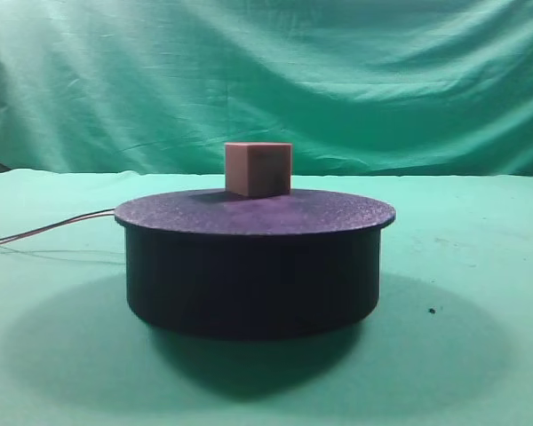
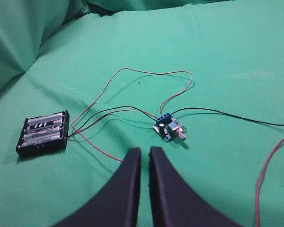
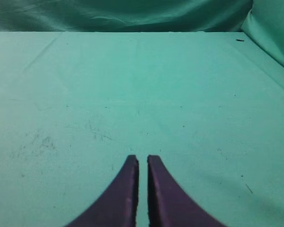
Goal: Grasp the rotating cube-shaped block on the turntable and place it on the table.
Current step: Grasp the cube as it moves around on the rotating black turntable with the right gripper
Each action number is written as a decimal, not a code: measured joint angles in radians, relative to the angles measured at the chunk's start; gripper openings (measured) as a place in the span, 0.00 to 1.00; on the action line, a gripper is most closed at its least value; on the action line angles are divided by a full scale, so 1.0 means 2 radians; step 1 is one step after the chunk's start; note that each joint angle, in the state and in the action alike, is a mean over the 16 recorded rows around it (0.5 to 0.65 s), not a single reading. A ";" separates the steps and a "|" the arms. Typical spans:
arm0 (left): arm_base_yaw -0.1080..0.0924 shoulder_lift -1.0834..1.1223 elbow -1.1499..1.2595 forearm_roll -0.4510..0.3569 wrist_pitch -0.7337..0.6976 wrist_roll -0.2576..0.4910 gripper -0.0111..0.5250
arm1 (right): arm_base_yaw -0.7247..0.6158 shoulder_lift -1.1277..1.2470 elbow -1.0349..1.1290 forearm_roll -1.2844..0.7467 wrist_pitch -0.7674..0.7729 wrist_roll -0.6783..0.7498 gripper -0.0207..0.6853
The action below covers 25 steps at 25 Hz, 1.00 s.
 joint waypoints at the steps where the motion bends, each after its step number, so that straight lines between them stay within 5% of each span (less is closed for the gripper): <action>1: 0.000 0.000 0.000 0.000 0.000 0.000 0.02 | 0.000 0.000 0.000 0.000 0.000 0.000 0.10; 14: 0.000 0.000 0.000 0.000 0.000 0.000 0.02 | 0.000 0.000 0.000 -0.006 -0.011 0.005 0.10; 25: 0.000 0.000 0.000 0.000 0.000 0.000 0.02 | 0.000 0.007 -0.017 -0.001 -0.143 0.062 0.10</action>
